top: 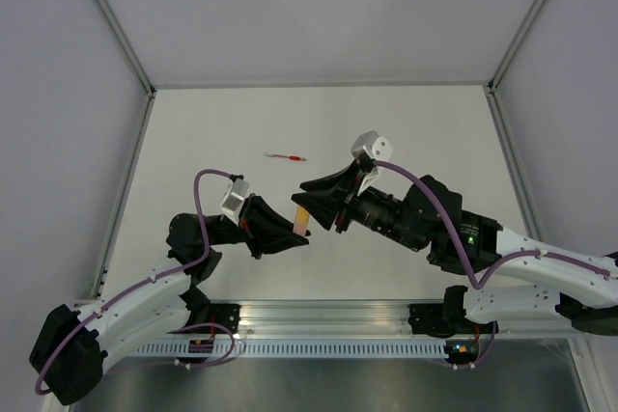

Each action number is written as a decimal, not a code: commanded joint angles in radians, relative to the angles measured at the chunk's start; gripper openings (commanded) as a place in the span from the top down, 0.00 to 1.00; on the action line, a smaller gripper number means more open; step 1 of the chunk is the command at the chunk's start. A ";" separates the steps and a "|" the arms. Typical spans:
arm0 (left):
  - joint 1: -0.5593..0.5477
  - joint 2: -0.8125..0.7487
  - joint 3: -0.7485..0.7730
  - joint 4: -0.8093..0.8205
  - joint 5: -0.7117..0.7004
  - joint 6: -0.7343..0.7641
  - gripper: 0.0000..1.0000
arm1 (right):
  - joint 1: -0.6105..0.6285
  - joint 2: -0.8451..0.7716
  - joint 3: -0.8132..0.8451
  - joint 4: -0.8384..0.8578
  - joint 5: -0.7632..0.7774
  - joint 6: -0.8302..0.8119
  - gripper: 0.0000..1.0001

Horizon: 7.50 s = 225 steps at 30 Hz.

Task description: Insert the pens into the pen caps

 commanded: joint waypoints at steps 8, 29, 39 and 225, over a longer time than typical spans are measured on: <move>0.000 -0.003 -0.003 0.091 0.029 -0.029 0.98 | 0.005 0.044 -0.013 0.056 -0.030 -0.006 0.62; 0.000 0.003 -0.003 0.278 0.012 -0.155 0.98 | 0.005 0.001 -0.310 0.227 -0.161 0.097 1.00; 0.002 0.017 0.018 0.294 0.016 -0.164 0.98 | 0.005 0.026 -0.352 0.224 -0.199 0.116 1.00; 0.267 1.304 1.158 -1.581 -0.667 0.956 0.98 | -0.506 -0.223 -0.444 -0.106 -0.112 0.126 0.78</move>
